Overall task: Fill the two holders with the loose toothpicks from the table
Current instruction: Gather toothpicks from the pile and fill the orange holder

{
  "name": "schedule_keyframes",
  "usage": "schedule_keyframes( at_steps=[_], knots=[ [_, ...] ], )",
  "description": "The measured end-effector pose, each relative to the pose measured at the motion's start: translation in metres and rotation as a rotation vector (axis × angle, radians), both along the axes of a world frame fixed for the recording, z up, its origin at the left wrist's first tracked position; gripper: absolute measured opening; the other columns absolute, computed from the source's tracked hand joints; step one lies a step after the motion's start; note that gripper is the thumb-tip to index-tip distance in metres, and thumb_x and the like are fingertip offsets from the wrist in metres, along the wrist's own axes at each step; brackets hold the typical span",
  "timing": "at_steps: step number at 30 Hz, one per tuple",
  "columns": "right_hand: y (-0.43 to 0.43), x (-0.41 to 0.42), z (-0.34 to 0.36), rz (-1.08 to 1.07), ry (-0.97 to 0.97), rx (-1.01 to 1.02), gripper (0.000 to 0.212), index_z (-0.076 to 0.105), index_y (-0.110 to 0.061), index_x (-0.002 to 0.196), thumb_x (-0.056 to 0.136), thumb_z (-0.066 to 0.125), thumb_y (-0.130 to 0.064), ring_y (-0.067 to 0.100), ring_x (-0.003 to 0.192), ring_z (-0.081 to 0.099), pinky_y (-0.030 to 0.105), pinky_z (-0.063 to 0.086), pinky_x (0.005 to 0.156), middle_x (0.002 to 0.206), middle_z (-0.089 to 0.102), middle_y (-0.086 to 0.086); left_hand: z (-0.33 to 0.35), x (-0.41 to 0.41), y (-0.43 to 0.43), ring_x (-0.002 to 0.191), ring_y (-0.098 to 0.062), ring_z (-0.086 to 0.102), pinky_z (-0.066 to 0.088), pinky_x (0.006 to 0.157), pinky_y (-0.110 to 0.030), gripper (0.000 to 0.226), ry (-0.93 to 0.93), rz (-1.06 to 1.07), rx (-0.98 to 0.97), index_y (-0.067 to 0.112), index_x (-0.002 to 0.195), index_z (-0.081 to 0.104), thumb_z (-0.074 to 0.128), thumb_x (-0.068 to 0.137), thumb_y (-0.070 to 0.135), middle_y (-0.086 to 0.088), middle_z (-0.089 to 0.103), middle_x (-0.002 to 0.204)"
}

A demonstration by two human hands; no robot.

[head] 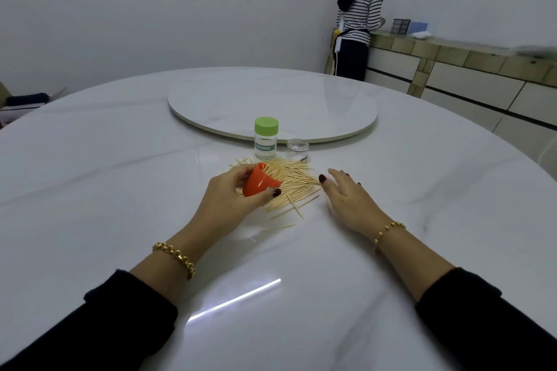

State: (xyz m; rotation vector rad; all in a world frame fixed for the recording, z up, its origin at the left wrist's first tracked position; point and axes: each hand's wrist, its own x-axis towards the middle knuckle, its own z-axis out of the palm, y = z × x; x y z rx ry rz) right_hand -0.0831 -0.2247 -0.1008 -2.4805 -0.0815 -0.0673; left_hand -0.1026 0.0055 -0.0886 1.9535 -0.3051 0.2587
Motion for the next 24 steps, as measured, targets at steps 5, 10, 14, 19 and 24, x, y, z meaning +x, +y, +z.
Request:
schedule_keyframes(
  at_steps=[5, 10, 14, 19, 24],
  knots=[
    [0.005, -0.013, 0.002, 0.120, 0.000, 0.060, 0.047, 0.037, -0.019, 0.144, 0.102, 0.031, -0.041, 0.013, 0.134, 0.039, 0.031, 0.019, 0.115, 0.138, 0.050, -0.009, 0.000, -0.001, -0.001, 0.098, 0.004, 0.057, 0.044, 0.074, -0.004, 0.051, -0.004, -0.004, 0.000, 0.022, 0.123, 0.058, 0.076, 0.075, 0.029, 0.011, 0.062, 0.108],
    [0.003, -0.018, 0.003, 0.168, -0.023, 0.180, 0.036, 0.051, -0.018, 0.135, 0.099, 0.045, -0.019, 0.007, 0.125, 0.049, 0.016, 0.034, 0.102, 0.134, 0.055, -0.006, -0.002, 0.000, -0.001, 0.098, 0.001, 0.058, 0.046, 0.072, -0.004, 0.053, -0.020, -0.001, 0.005, 0.019, 0.124, 0.059, 0.077, 0.075, 0.028, 0.009, 0.063, 0.109],
    [-0.008, -0.016, 0.005, 0.189, -0.072, 0.044, 0.034, 0.059, -0.021, 0.127, 0.093, 0.057, -0.014, 0.003, 0.109, 0.052, 0.001, 0.034, 0.089, 0.124, 0.058, -0.009, -0.002, 0.000, -0.001, 0.101, -0.002, 0.059, 0.045, 0.073, -0.004, 0.053, -0.019, 0.000, 0.000, 0.019, 0.123, 0.059, 0.077, 0.074, 0.028, 0.007, 0.064, 0.109],
    [-0.012, -0.017, 0.010, 0.251, -0.020, 0.021, 0.050, 0.057, -0.025, 0.129, 0.082, 0.072, -0.033, 0.005, 0.124, 0.046, 0.014, 0.033, 0.103, 0.133, 0.053, -0.010, -0.002, 0.000, -0.001, 0.100, -0.001, 0.060, 0.046, 0.074, -0.005, 0.053, -0.020, -0.004, 0.005, 0.017, 0.123, 0.060, 0.077, 0.074, 0.028, 0.006, 0.065, 0.110],
    [-0.003, -0.025, 0.008, 0.318, 0.025, -0.131, 0.096, 0.036, -0.026, 0.145, 0.064, 0.075, -0.058, 0.007, 0.137, 0.027, 0.025, 0.020, 0.115, 0.148, 0.032, -0.010, -0.001, -0.001, -0.002, 0.097, 0.003, 0.059, 0.045, 0.073, -0.002, 0.049, -0.022, -0.003, 0.008, 0.020, 0.121, 0.060, 0.077, 0.075, 0.026, 0.008, 0.065, 0.107]
  ],
)
